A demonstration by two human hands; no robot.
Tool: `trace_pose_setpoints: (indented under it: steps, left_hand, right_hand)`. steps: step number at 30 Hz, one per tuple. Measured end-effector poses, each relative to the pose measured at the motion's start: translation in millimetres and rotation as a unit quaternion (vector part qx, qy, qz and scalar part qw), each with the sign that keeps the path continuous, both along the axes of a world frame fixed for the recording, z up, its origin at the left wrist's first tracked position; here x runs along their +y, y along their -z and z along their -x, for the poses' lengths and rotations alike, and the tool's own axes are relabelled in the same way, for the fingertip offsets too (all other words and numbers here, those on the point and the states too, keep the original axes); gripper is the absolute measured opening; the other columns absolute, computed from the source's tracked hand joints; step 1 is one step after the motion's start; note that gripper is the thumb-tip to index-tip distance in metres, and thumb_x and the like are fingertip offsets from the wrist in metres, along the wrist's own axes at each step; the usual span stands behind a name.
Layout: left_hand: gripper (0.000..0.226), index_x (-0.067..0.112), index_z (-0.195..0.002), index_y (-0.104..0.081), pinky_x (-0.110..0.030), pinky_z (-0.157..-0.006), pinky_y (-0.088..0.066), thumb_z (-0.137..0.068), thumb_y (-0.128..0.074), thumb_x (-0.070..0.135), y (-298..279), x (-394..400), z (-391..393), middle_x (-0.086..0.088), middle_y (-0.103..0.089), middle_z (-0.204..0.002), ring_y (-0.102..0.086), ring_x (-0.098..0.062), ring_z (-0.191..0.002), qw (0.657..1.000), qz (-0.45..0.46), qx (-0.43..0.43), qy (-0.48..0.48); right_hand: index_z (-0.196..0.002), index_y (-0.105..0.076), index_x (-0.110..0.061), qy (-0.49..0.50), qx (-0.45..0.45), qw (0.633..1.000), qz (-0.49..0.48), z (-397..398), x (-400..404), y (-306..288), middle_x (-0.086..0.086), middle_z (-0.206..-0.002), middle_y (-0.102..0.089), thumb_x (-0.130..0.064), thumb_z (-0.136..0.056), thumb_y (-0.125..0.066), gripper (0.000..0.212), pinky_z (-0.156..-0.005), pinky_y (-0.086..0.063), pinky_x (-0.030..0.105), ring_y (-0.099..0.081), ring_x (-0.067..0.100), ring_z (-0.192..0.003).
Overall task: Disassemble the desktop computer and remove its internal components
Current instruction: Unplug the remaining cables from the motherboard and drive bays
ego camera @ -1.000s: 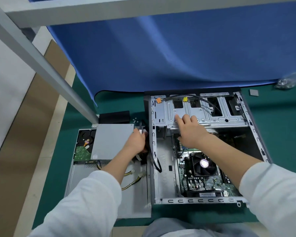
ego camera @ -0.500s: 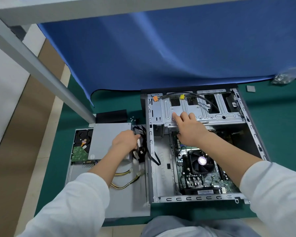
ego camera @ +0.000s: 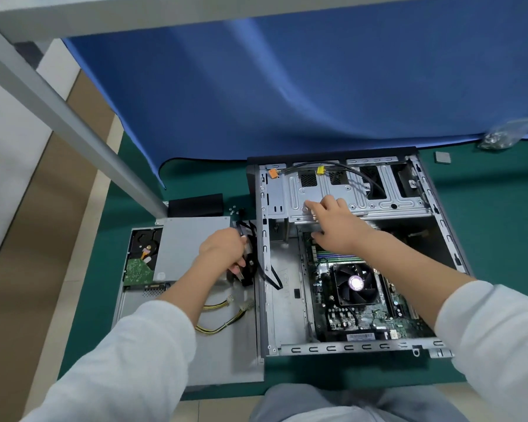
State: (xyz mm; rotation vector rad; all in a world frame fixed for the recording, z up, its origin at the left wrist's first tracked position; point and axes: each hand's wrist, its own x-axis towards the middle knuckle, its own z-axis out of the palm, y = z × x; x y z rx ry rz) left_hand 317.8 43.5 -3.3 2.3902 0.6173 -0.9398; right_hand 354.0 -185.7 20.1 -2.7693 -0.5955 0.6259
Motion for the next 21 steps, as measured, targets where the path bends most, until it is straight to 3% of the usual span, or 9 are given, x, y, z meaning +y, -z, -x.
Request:
trace_pose_setpoints:
  steps: [3,6,9,11,13,16,19,21]
  left_hand:
    - [0.019,0.007,-0.099,-0.054,-0.031,-0.062,-0.054,-0.100,-0.037,0.013,-6.1,6.4,6.7,-0.005,-0.072,-0.065,-0.065,-0.019,-0.049,0.999,0.044,-0.005,-0.023]
    - [0.018,0.007,-0.093,-0.056,-0.036,-0.069,-0.055,-0.094,-0.038,0.004,-9.7,5.7,20.0,-0.010,-0.073,-0.076,-0.063,-0.027,-0.058,0.999,0.036,-0.007,-0.032]
    - [0.019,0.008,-0.092,-0.057,-0.036,-0.076,-0.054,-0.094,-0.038,0.009,-10.3,-2.5,35.9,-0.012,-0.071,-0.086,-0.067,-0.032,-0.077,0.995,-0.022,-0.093,-0.020]
    - [0.032,0.007,-0.096,-0.055,-0.038,-0.080,-0.050,-0.100,-0.031,0.028,-12.7,-16.9,48.9,-0.013,-0.067,-0.092,-0.063,-0.036,-0.089,0.983,-0.006,-0.180,-0.034]
    - [0.049,0.008,-0.107,-0.054,-0.036,-0.080,-0.045,-0.101,-0.022,0.046,-14.1,-39.2,63.7,-0.011,-0.063,-0.098,-0.059,-0.033,-0.099,0.974,0.022,-0.220,-0.045]
    - [0.056,0.009,-0.140,-0.034,-0.039,-0.088,-0.043,-0.101,-0.020,0.046,-7.5,-72.7,77.9,-0.015,-0.058,-0.122,-0.054,-0.034,-0.112,0.966,0.039,-0.229,-0.114]
    - [0.047,0.007,-0.133,-0.036,-0.033,-0.070,-0.042,-0.102,-0.019,0.039,0.5,-91.4,82.7,-0.016,-0.062,-0.110,-0.060,-0.034,-0.097,0.947,-0.015,-0.270,-0.174]
    - [0.044,0.008,-0.123,-0.042,-0.031,-0.063,-0.038,-0.102,-0.019,0.039,2.5,-94.9,81.6,-0.012,-0.063,-0.099,-0.061,-0.034,-0.088,0.941,-0.041,-0.282,-0.181]
  right_hand:
    - [-0.143,-0.032,-0.015,-0.009,-0.001,0.998,-0.065,4.6,-13.2,-5.0,0.006,-0.126,-0.033,-0.022,-0.096,-0.048,0.050,-0.100,-0.035,0.034,-0.033,0.023,-0.120]
    - [-0.139,-0.040,-0.013,-0.022,-0.017,0.994,-0.110,9.5,-22.4,-10.8,0.003,-0.125,-0.036,-0.013,-0.096,-0.047,0.044,-0.090,-0.034,0.022,-0.045,0.018,-0.105]
    - [-0.130,-0.052,-0.011,-0.011,-0.026,0.988,-0.154,12.0,-29.1,-16.9,0.001,-0.116,-0.045,-0.009,-0.096,-0.044,0.035,-0.088,-0.037,0.022,-0.049,0.015,-0.093]
    - [-0.123,-0.058,-0.013,-0.011,-0.022,0.987,-0.158,16.0,-36.4,-18.3,0.001,-0.113,-0.051,-0.010,-0.097,-0.043,0.030,-0.092,-0.041,0.029,-0.054,0.018,-0.099]
    - [-0.120,-0.060,-0.016,-0.027,-0.009,0.989,-0.146,23.1,-44.1,-13.0,-0.001,-0.114,-0.056,-0.013,-0.097,-0.042,0.029,-0.092,-0.042,0.029,-0.054,0.016,-0.104]
    - [-0.120,-0.058,-0.016,-0.029,0.037,0.994,-0.097,35.2,-52.3,6.5,0.003,-0.118,-0.056,-0.015,-0.098,-0.041,0.029,-0.090,-0.041,0.028,-0.054,0.020,-0.107]
    - [-0.130,-0.049,-0.011,-0.004,0.108,0.994,-0.011,46.3,-53.1,31.1,0.011,-0.124,-0.047,-0.024,-0.099,-0.043,0.035,-0.098,-0.037,0.035,-0.044,0.029,-0.117]
    - [-0.135,-0.042,-0.012,-0.008,0.083,0.996,0.033,51.2,-50.6,46.2,0.013,-0.128,-0.044,-0.036,-0.099,-0.042,0.044,-0.102,-0.033,0.040,-0.036,0.031,-0.120]
